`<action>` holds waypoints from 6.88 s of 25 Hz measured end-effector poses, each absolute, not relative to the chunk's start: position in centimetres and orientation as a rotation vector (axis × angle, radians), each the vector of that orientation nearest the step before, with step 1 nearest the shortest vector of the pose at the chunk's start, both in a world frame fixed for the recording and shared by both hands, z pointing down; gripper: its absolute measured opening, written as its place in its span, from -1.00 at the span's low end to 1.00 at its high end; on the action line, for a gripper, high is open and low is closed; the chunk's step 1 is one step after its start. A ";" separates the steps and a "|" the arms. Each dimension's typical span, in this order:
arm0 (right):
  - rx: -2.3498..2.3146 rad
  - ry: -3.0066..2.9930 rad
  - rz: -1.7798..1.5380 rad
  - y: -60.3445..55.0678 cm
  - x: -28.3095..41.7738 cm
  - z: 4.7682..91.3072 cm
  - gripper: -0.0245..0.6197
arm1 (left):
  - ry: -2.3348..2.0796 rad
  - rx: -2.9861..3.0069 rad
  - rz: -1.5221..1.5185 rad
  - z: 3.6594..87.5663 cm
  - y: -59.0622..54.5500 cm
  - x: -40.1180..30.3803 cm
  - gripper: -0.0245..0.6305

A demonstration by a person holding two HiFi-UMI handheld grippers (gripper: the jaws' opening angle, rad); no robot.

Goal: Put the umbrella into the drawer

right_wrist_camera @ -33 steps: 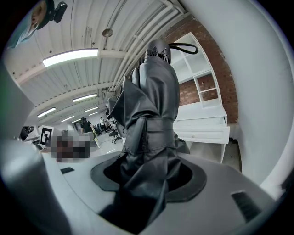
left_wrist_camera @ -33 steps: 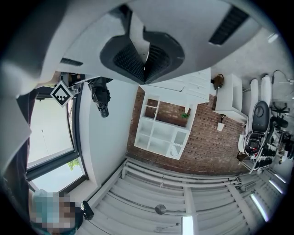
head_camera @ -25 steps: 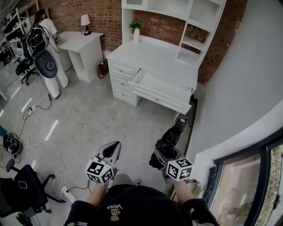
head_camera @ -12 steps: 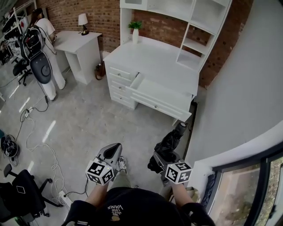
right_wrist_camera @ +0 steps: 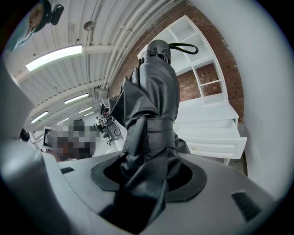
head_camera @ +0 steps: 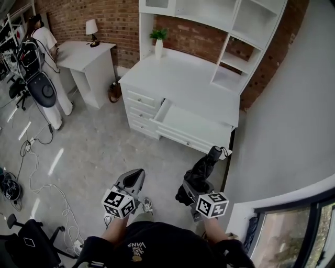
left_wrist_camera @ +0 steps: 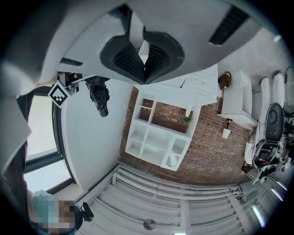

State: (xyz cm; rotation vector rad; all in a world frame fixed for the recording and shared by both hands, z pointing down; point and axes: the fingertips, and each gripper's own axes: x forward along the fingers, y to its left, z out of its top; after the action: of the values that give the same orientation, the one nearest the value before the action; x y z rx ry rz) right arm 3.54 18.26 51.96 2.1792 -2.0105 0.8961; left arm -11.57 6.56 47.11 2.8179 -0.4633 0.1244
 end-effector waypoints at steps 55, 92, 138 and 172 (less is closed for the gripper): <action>1.489 -2.000 0.792 -18.4 31.1 61.1 -0.20 | -0.929 2.682 0.136 49.8 -22.2 9.1 -0.90; 0.885 -1.542 0.727 -20.0 35.7 80.6 -0.19 | -1.176 2.529 0.138 53.0 -23.7 8.8 -0.90; 0.891 -1.503 0.714 -21.3 35.9 83.0 -0.03 | -1.068 2.533 0.210 54.5 -24.4 10.6 -0.90; 1.325 -1.599 0.663 -19.9 35.0 72.6 -0.31 | -0.785 2.672 0.205 52.5 -22.4 10.9 -0.90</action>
State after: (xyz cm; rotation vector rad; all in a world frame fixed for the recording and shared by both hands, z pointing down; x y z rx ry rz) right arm 34.99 -19.86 72.56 1.3245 -1.5989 0.6626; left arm 10.93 -22.40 52.46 2.6717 -0.7854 0.2051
